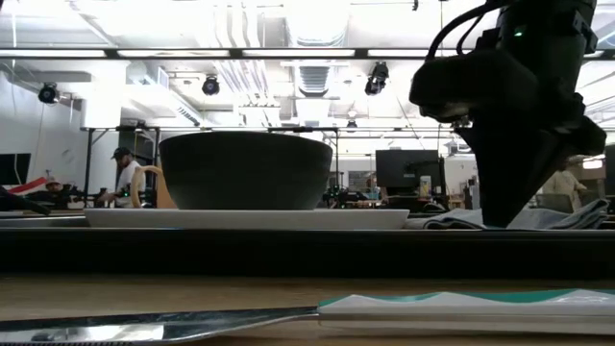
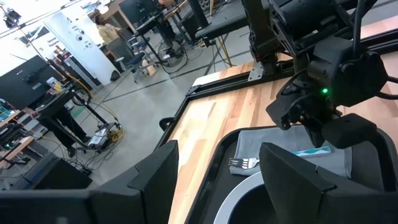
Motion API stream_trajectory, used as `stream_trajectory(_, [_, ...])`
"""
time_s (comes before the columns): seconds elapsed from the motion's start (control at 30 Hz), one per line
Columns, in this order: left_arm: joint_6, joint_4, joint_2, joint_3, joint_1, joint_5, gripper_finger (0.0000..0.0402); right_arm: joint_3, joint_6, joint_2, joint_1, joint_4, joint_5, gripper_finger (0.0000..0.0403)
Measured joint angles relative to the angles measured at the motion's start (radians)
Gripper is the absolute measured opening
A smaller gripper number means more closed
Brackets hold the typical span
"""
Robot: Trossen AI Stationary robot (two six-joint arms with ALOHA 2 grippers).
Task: Set up tray
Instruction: Put the blue fork on top of the gray napkin, then put the blue knife on top of the gray napkin to the right of the blue fork
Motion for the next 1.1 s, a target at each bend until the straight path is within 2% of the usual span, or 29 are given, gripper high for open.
stream_trajectory(0.37, [0.0,0.0,0.0,0.0,0.0,0.0,0.0204,0.0,-0.032,0.03,-0.011,0.058,0.003,0.0008])
stream_trajectory(0.57, [0.0,0.0,0.0,0.002,0.0,0.0,0.0204,0.045,-0.093,0.056,-0.025,0.056,0.0,0.0008])
stream_trajectory(0.67, [0.0,0.0,0.0,0.002,0.0,0.0,0.0204,0.074,-0.102,0.063,-0.027,0.023,0.002,0.0008])
stream_trajectory(0.73, [0.0,0.0,0.0,0.002,0.0,0.0,0.0204,0.096,-0.103,0.064,-0.026,-0.065,0.01,0.0008])
stream_trajectory(0.87, [0.0,0.001,0.0,0.002,0.0,0.0,0.0204,0.153,-0.111,0.042,-0.007,-0.248,0.069,0.0008])
stream_trajectory(0.93, [0.0,0.002,0.0,0.002,0.0,0.0,0.0204,0.183,-0.141,0.019,0.017,-0.303,0.142,0.0009])
stream_trajectory(1.0, [0.0,0.003,-0.001,0.002,0.0,0.0,0.0204,0.215,-0.243,-0.005,0.049,-0.312,0.215,0.0009])
stream_trajectory(1.1, [-0.004,0.004,-0.001,0.002,0.0,0.0,0.0204,0.276,-0.388,-0.035,0.107,-0.244,0.23,0.001])
